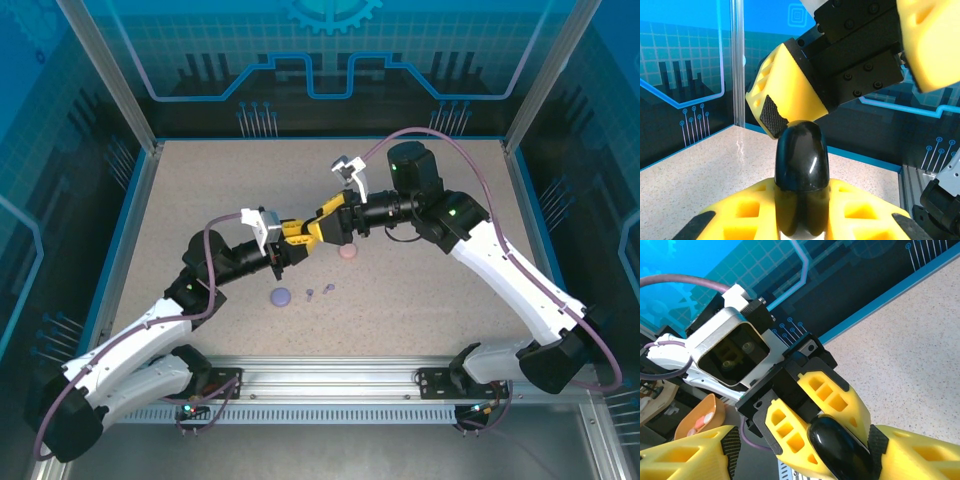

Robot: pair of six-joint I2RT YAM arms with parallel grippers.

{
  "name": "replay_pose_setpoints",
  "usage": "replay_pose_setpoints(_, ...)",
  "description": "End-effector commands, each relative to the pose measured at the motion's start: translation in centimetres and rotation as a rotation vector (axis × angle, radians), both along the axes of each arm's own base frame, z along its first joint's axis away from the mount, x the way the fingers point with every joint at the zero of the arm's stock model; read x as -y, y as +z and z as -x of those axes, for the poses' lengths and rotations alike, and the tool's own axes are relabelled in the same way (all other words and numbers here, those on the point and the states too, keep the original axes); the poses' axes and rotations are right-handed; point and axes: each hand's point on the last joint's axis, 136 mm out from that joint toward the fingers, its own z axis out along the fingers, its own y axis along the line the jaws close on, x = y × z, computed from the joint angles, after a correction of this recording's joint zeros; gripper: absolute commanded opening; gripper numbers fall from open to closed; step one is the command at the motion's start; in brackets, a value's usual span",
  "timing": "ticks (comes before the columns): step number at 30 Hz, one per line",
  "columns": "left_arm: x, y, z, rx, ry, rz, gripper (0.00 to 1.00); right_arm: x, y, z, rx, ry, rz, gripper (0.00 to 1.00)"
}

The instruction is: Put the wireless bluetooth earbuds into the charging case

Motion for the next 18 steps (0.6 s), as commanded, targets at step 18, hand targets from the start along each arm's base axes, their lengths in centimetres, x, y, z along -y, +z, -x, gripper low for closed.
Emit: replay_pose_setpoints(18, -1.1, -9.7, -3.7, -0.449, 0.202, -0.092, 0.00, 11.6, -5.5, -6.0, 0.076, -0.679, 0.358, 0.90)
